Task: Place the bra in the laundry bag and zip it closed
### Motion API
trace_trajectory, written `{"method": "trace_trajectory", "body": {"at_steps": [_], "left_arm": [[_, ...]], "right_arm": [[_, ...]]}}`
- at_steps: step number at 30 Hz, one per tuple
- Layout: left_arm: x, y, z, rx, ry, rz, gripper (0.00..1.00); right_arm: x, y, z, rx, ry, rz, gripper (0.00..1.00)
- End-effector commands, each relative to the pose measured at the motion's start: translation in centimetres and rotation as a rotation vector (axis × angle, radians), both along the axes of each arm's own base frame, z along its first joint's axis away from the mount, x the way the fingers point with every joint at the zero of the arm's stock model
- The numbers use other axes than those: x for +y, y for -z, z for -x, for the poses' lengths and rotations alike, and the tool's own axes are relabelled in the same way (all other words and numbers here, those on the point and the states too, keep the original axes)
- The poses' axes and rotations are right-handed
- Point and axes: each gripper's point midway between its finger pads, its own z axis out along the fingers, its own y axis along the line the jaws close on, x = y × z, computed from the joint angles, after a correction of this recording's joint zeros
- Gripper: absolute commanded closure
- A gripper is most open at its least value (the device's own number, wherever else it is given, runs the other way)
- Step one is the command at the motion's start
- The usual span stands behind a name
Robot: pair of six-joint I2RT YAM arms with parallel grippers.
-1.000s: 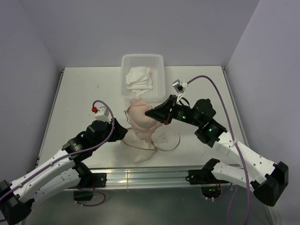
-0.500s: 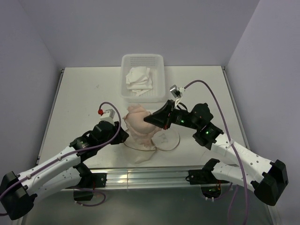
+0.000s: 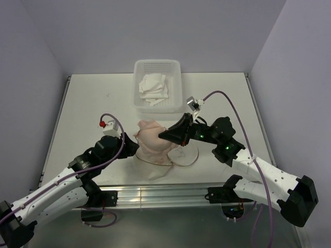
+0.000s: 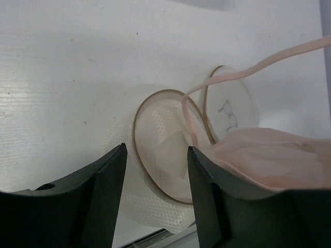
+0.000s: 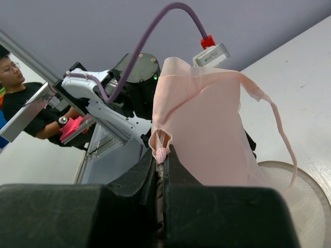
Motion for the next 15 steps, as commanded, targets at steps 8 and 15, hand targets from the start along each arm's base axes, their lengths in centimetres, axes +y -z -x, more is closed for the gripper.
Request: {"method": "trace_trajectory", "body": {"at_steps": [8, 15], "left_arm": [[-0.6, 1.3, 0.2, 0.02, 0.017, 0.022, 0.48], [-1.3, 1.4, -0.5, 0.002, 0.022, 0.031, 0.53]], "right_arm": [[-0.6, -1.8, 0.6, -0.046, 0.011, -0.082, 1.0], [-0.6, -0.8, 0.7, -0.027, 0.011, -0.075, 1.0]]}}
